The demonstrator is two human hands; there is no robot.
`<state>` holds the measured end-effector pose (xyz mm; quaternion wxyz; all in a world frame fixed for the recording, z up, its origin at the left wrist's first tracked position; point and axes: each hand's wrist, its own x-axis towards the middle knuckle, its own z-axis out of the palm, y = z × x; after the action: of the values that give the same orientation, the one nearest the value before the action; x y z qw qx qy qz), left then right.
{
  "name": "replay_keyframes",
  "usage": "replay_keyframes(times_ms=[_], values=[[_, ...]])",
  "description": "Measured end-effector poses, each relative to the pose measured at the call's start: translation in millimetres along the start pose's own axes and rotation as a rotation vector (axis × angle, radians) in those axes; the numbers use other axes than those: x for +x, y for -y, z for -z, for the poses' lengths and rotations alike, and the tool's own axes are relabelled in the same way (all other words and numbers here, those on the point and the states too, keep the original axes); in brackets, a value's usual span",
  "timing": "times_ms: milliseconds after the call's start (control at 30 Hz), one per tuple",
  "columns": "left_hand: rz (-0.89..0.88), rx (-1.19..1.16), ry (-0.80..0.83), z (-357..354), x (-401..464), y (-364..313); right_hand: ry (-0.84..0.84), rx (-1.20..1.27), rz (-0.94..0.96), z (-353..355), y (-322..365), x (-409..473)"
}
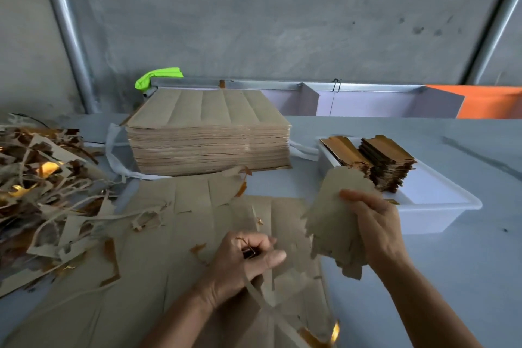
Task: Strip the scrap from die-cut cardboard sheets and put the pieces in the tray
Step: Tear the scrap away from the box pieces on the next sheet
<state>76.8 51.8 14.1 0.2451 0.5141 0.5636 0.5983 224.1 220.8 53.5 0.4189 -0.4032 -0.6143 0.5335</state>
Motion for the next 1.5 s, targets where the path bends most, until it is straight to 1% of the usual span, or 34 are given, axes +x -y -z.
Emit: replay_keyframes(times_ms=[100, 200, 300, 333, 367, 467, 500, 533, 567, 600, 700, 733, 800, 933, 1000, 1133, 1233, 1300, 1367, 1433, 1500], values=[[-0.012, -0.132, -0.014, 0.6, -3.5, -17.2, 0.061, -0.268, 0.087, -0.4, 2.9, 1.4], [-0.046, -0.254, 0.038, -1.0, -7.8, -29.7, 0.186, -0.495, 0.117, -11.7, 2.9, 1.5], [-0.091, -0.222, 0.117, 6.9, -12.0, -34.4, 0.276, -0.53, 0.066, -32.0, 3.0, -0.1], [-0.076, -0.182, 0.096, 10.2, -13.5, -33.1, 0.297, -0.526, 0.043, -39.1, 3.1, -1.2], [-0.034, -0.153, 0.029, 12.1, -14.9, -30.4, 0.313, -0.524, 0.024, -45.5, 3.3, -2.9], [0.206, -0.093, -0.392, 22.1, -16.4, -13.0, 0.312, -0.525, 0.013, -57.3, 1.6, -6.6], [0.265, -0.024, -0.504, 27.3, -16.6, -7.2, 0.318, -0.534, 0.017, -59.5, -0.1, -7.7], [0.3, 0.104, -0.56, 33.8, -16.3, -2.3, 0.332, -0.541, 0.018, -61.3, -2.3, -9.1], [0.321, 0.254, -0.561, 41.0, -14.9, 2.0, 0.352, -0.541, 0.017, -63.0, -5.0, -10.3], [0.361, 0.384, -0.528, 45.4, -12.7, 4.2, 0.369, -0.539, 0.012, -64.5, -7.3, -12.0], [0.534, 0.698, -0.326, 45.2, -2.1, 4.3, 0.353, -0.535, 0.02, -65.2, -13.0, -15.8], [0.583, 0.795, -0.267, 42.1, 1.8, 4.3, 0.34, -0.532, 0.025, -64.0, -14.2, -15.8], [0.652, 0.895, -0.219, 38.8, 5.4, 4.8, 0.332, -0.543, 0.028, -60.3, -14.0, -15.8], [0.67, 0.928, -0.195, 46.2, 4.5, 5.6, 0.375, -0.614, 0.056, -54.1, -13.3, -16.2], [0.644, 0.885, -0.205, 51.6, 3.9, 5.9, 0.398, -0.629, 0.08, -54.4, -14.2, -17.3], [0.561, 0.435, -0.246, 63.7, -3.4, 7.7, 0.38, -0.662, 0.1, -60.5, -7.3, -13.6], [0.509, 0.286, -0.265, 63.4, -12.2, 12.0, 0.36, -0.687, 0.08, -72.2, 3.9, -3.4], [0.516, 0.256, -0.306, 59.4, -15.3, 17.8, 0.368, -0.664, 0.051, -85.7, 12.3, 4.6], [0.552, 0.272, -0.302, 55.4, -16.8, 19.2, 0.376, -0.655, 0.016, -103.2, 18.6, 12.6], [0.567, 0.335, -0.234, 54.0, -18.1, 18.0, 0.374, -0.708, 0.001, -122.2, 21.5, 21.7], [0.519, 0.449, -0.15, 53.5, -18.1, 19.2, 0.366, -0.767, -0.013, -137.9, 22.6, 30.5]])
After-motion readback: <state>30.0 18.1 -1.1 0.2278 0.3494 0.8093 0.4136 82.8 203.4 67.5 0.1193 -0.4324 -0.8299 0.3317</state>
